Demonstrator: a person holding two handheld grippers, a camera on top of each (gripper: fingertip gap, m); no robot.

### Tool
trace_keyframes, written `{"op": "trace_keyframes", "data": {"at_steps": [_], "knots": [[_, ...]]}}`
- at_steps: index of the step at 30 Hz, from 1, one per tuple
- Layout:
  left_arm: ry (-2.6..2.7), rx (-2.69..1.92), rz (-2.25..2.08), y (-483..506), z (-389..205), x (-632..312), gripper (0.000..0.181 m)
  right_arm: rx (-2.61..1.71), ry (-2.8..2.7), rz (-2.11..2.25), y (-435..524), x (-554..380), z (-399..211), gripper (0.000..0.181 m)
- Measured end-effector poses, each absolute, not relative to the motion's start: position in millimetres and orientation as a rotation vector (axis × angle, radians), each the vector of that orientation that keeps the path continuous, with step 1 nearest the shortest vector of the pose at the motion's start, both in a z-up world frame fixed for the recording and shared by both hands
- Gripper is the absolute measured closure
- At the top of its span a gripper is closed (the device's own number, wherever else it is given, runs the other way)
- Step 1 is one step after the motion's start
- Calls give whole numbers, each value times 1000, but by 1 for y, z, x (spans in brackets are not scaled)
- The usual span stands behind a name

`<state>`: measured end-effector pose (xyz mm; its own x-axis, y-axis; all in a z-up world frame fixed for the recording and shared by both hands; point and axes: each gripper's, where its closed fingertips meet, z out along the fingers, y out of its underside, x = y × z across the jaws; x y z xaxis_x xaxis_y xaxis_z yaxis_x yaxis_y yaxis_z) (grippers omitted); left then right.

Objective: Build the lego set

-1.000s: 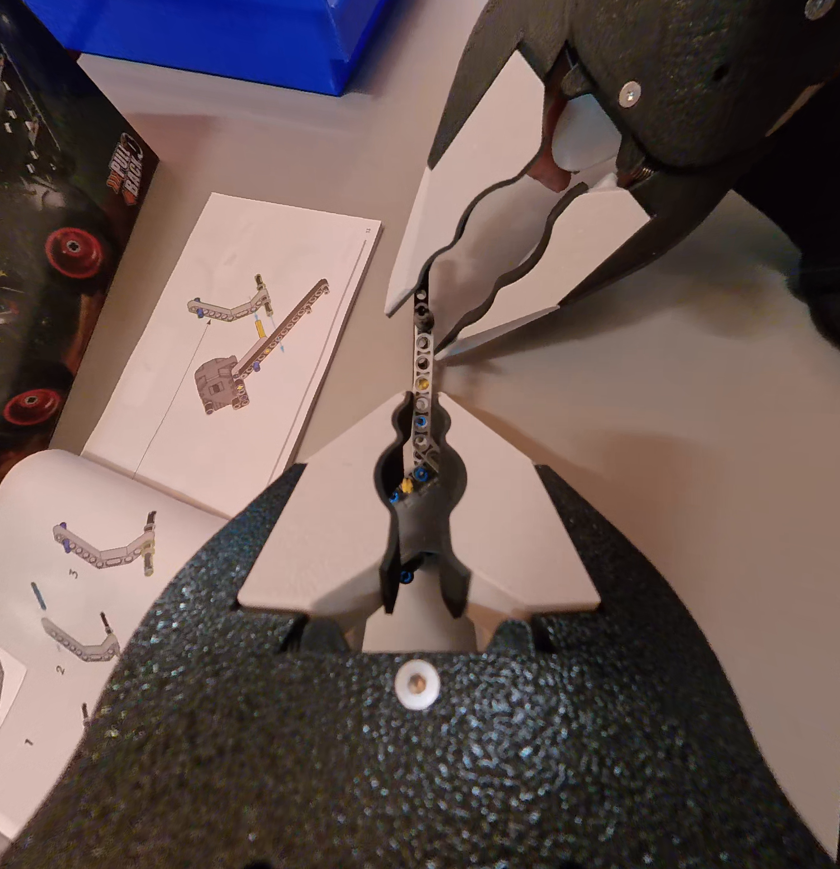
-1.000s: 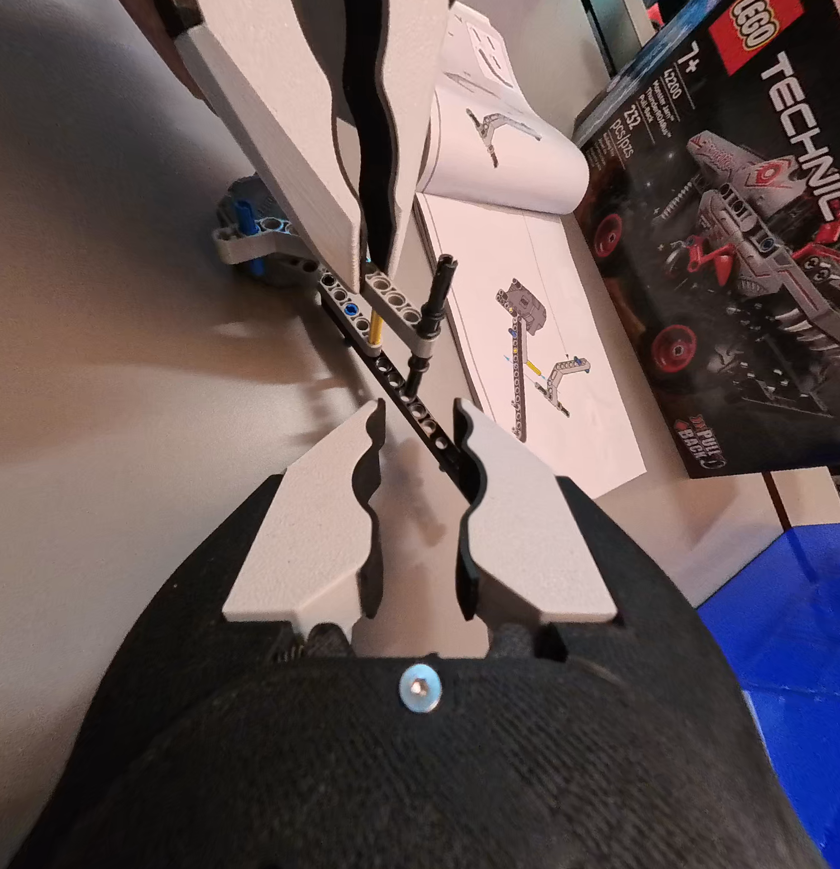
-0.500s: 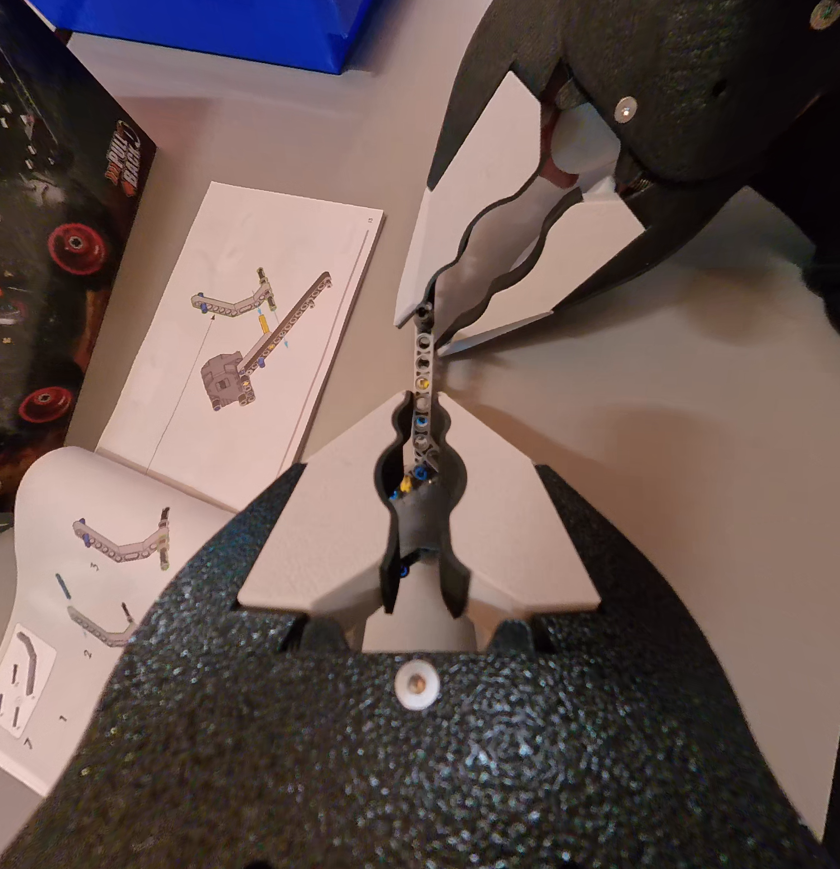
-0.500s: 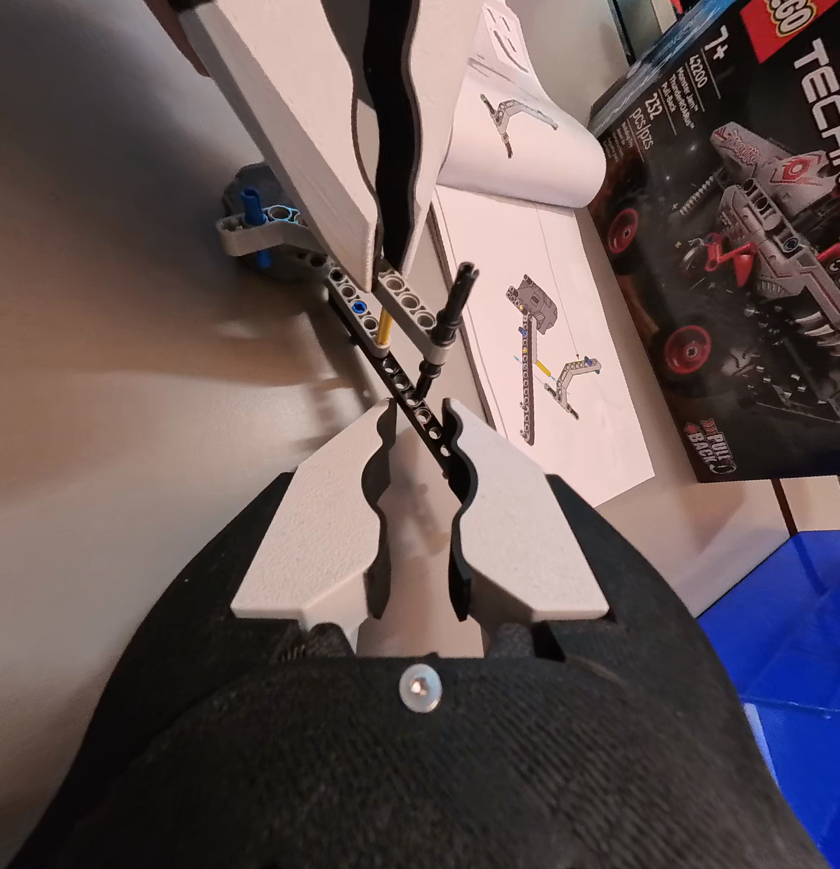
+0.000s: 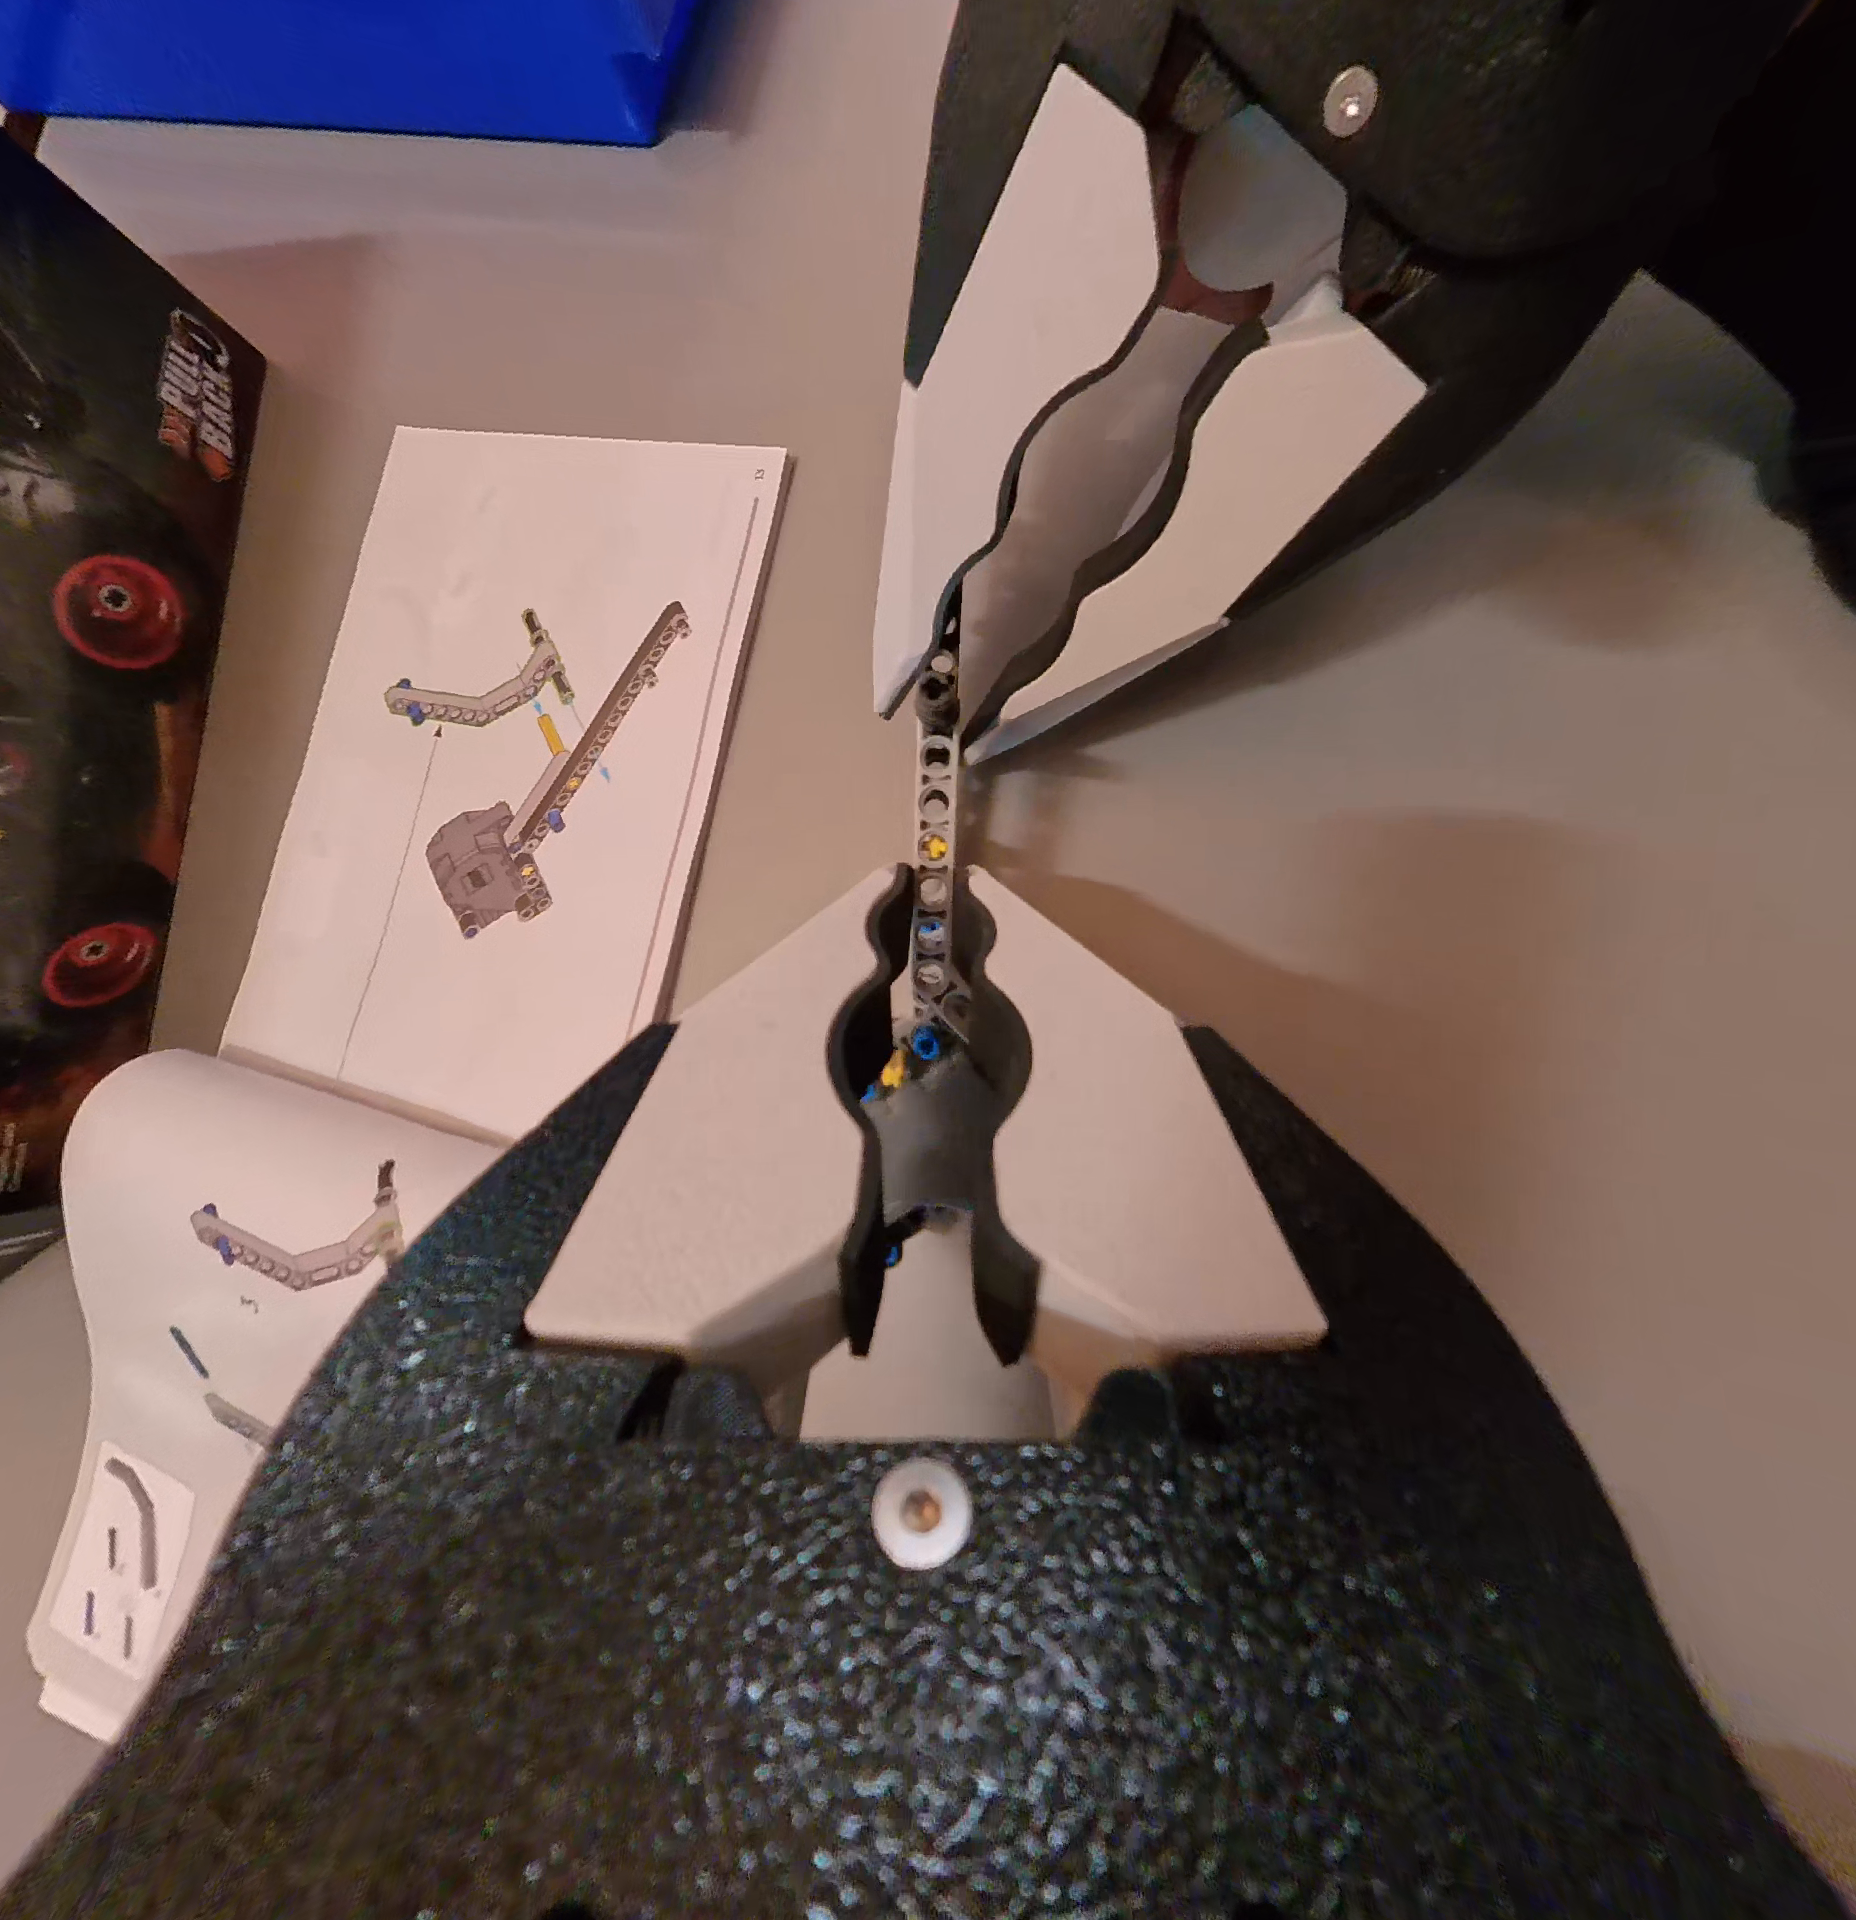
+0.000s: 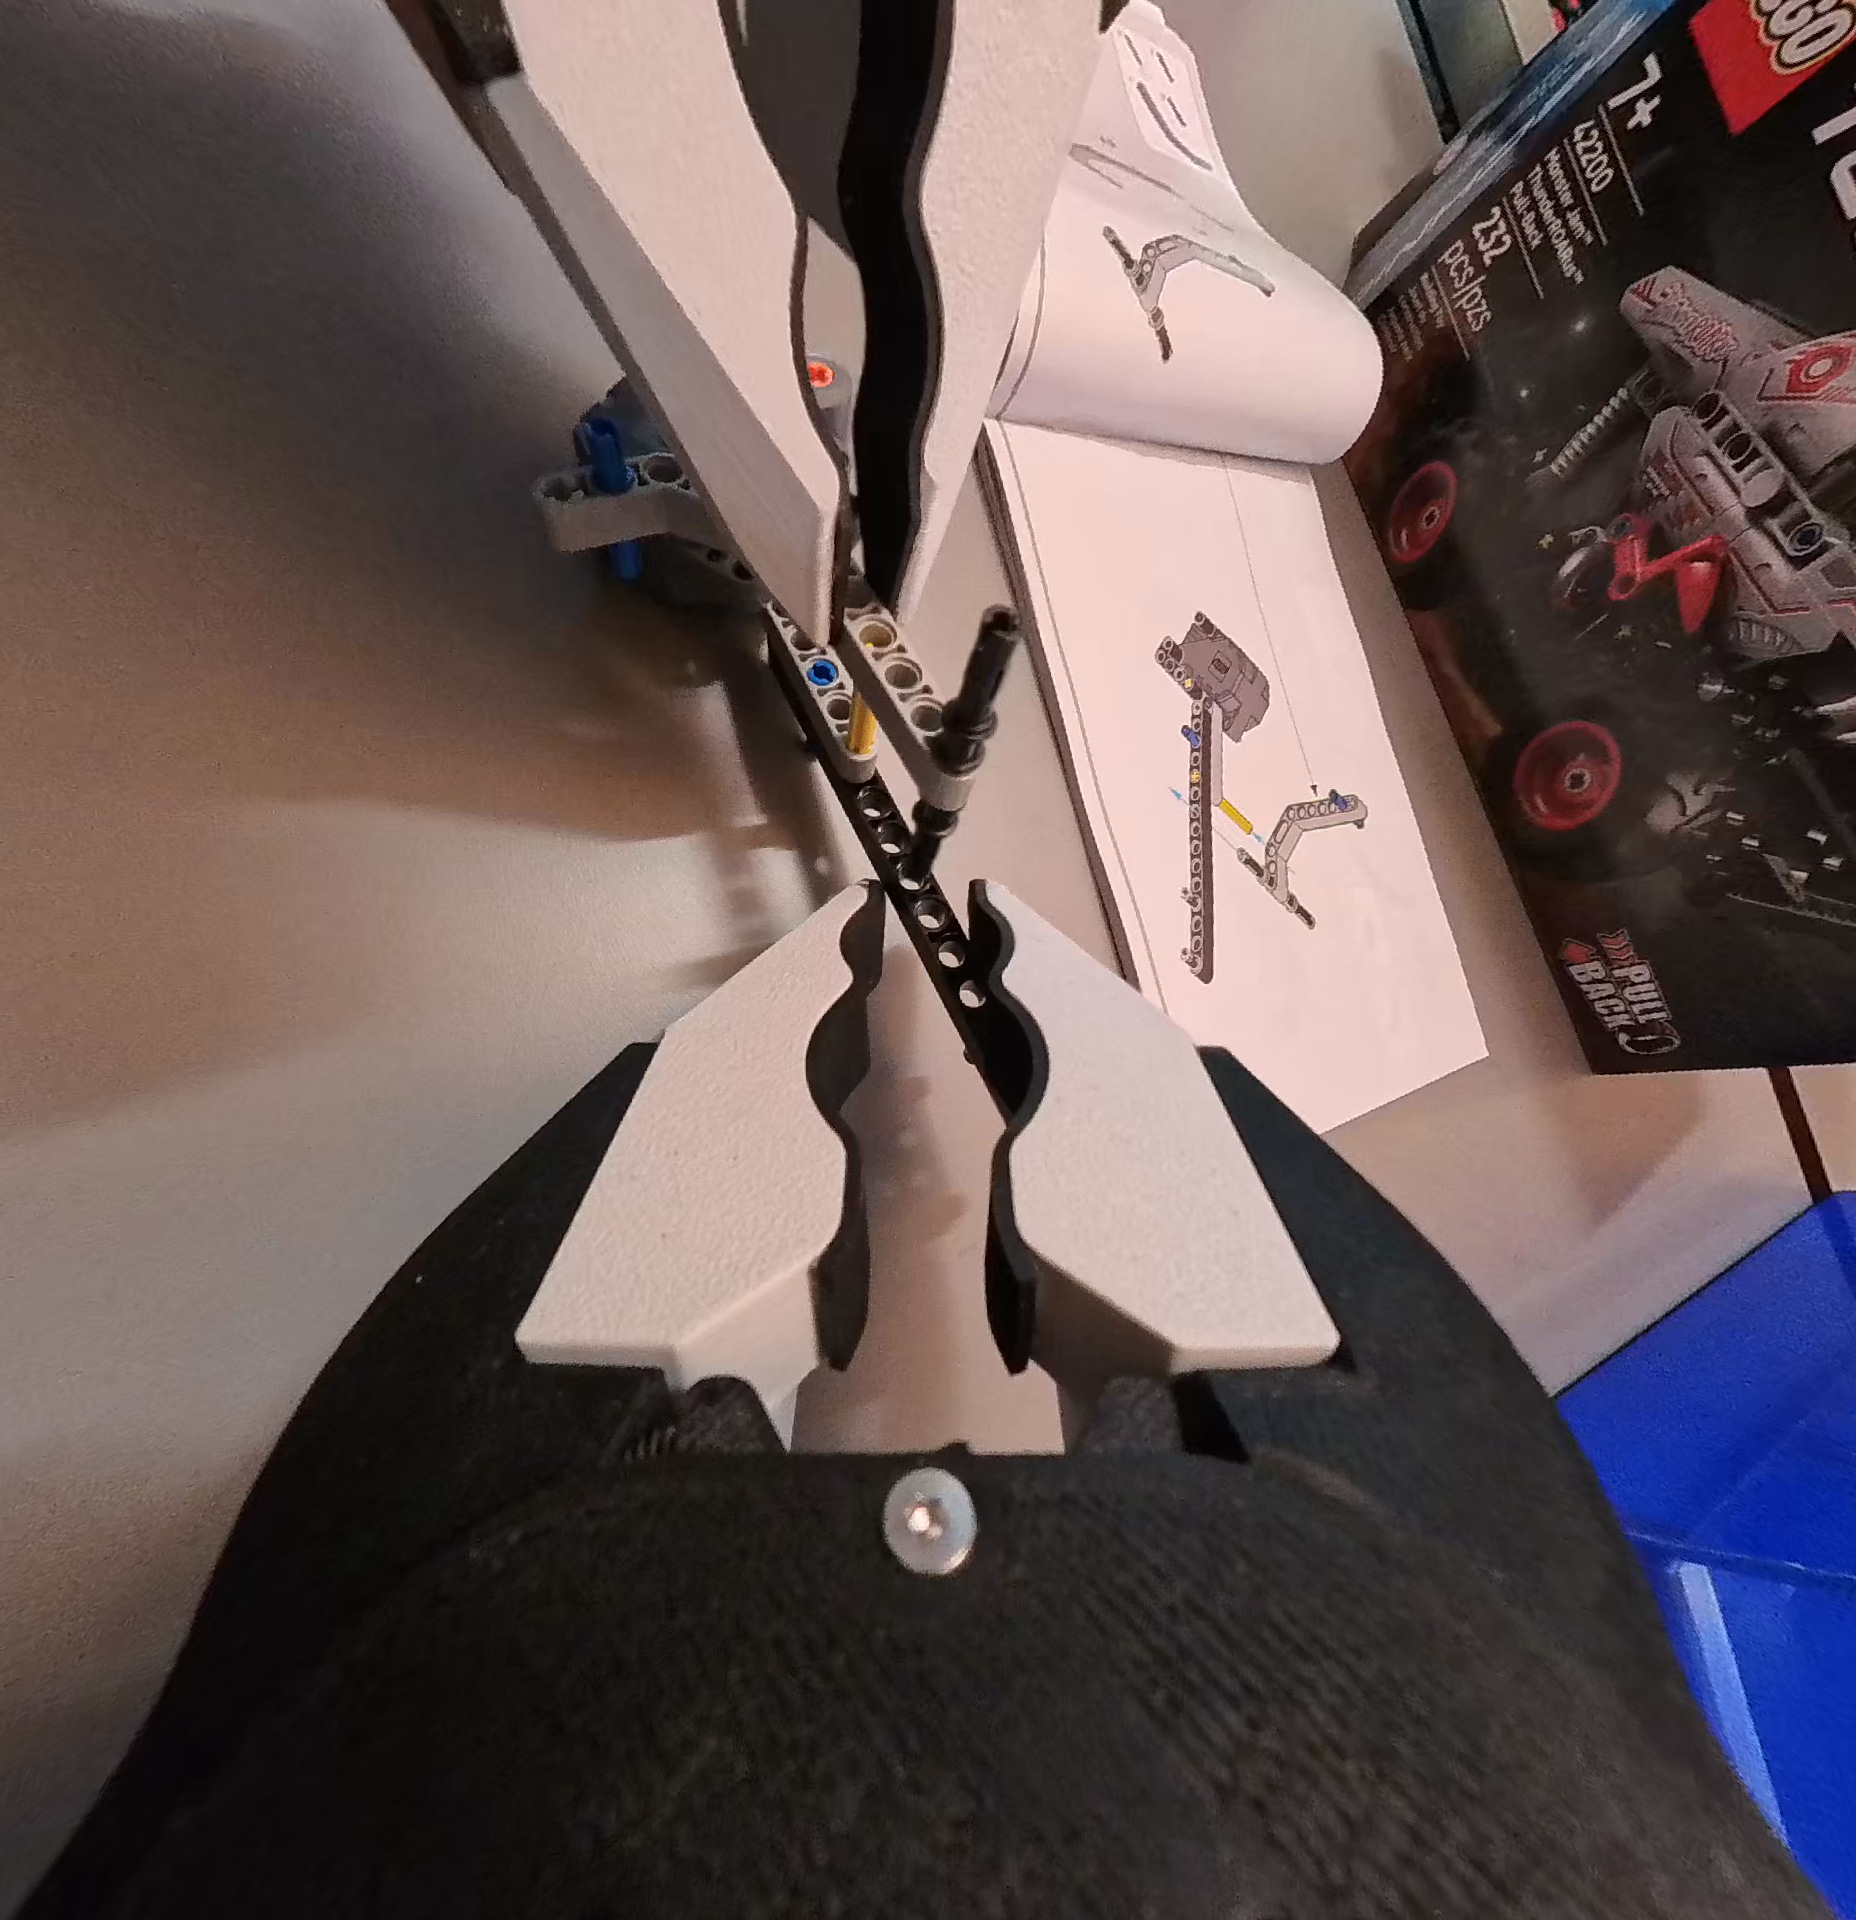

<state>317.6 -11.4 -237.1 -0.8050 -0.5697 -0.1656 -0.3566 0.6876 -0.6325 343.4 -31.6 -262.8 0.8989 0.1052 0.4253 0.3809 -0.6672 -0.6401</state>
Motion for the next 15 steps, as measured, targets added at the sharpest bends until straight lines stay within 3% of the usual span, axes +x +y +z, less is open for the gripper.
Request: {"op": "trace_keyframes", "data": {"at_steps": [15], "knots": [[2550,-696,-842,-13,-238,318,177,-2272,-334,-423,-35,341,-262,170]]}}
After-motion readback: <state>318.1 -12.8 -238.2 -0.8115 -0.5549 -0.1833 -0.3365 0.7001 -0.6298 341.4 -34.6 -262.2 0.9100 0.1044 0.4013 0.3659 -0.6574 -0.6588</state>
